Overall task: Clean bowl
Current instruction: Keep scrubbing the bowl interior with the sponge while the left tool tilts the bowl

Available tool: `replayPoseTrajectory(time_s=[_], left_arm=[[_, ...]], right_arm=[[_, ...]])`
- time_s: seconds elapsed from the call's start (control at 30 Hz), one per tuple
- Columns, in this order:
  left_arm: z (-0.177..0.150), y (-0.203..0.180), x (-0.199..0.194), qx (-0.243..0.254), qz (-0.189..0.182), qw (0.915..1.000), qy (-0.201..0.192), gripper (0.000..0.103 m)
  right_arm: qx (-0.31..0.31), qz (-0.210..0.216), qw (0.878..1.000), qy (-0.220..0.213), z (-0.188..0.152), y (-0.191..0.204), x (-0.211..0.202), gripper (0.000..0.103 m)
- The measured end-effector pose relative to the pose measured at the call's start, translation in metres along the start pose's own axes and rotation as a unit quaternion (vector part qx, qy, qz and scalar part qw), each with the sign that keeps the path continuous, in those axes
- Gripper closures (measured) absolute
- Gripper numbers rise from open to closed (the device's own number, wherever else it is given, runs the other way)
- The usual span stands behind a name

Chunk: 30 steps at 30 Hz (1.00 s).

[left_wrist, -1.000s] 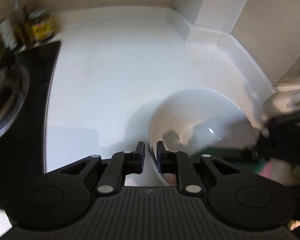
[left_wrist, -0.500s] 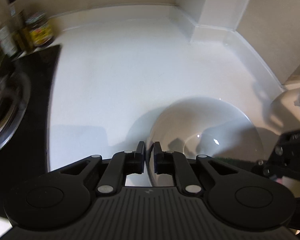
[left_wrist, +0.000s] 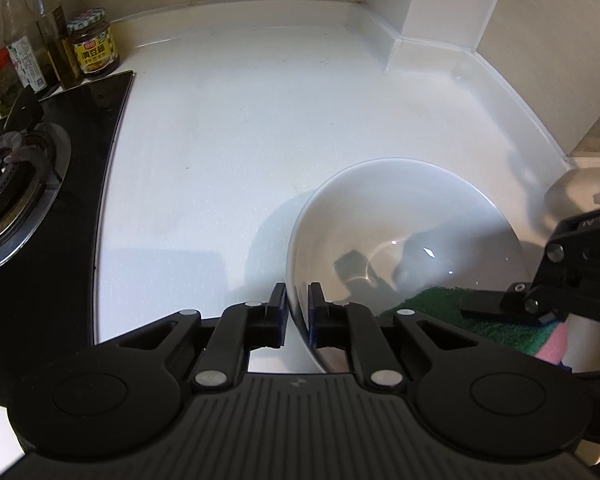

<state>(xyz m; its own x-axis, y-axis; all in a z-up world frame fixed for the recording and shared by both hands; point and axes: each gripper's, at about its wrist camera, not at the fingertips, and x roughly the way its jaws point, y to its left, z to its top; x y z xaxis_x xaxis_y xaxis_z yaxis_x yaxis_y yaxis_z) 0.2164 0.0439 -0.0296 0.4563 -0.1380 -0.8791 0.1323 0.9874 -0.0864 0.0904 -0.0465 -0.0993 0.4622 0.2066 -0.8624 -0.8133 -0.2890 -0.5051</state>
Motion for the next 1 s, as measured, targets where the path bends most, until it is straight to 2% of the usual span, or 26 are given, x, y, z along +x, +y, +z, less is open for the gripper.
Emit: replayPoseTrajectory(time_s=[0.2, 0.33, 0.5, 0.63, 0.77, 0.9, 1.0], left_arm=[[0.022, -0.001, 0.013, 0.018, -0.018, 0.9996, 0.008, 0.096], [0.014, -0.005, 0.007, 0.002, 0.0, 0.9998, 0.019, 0.096], [-0.002, -0.005, -0.003, -0.017, 0.004, 0.9997, 0.019, 0.094], [0.003, -0.002, 0.002, -0.012, -0.007, 0.9999, 0.01, 0.097], [0.015, -0.003, 0.008, 0.002, -0.009, 0.9999, 0.011, 0.095], [0.019, -0.005, 0.011, 0.011, -0.008, 0.9999, 0.01, 0.095], [0.018, -0.005, 0.011, 0.012, -0.008, 0.9999, 0.007, 0.095]], right_arm=[[0.004, -0.005, 1.0, 0.004, -0.003, -0.002, 0.001, 0.075], [0.012, -0.004, 1.0, 0.001, -0.005, -0.002, -0.001, 0.075], [0.02, -0.001, 1.0, -0.003, -0.006, -0.004, -0.002, 0.075], [0.009, -0.003, 1.0, -0.005, -0.001, -0.002, -0.003, 0.075], [0.004, -0.009, 1.0, 0.0, -0.004, -0.002, -0.006, 0.075], [0.033, -0.021, 0.999, 0.001, -0.01, -0.007, -0.01, 0.075], [0.125, -0.04, 0.991, -0.012, -0.016, -0.023, -0.017, 0.075]])
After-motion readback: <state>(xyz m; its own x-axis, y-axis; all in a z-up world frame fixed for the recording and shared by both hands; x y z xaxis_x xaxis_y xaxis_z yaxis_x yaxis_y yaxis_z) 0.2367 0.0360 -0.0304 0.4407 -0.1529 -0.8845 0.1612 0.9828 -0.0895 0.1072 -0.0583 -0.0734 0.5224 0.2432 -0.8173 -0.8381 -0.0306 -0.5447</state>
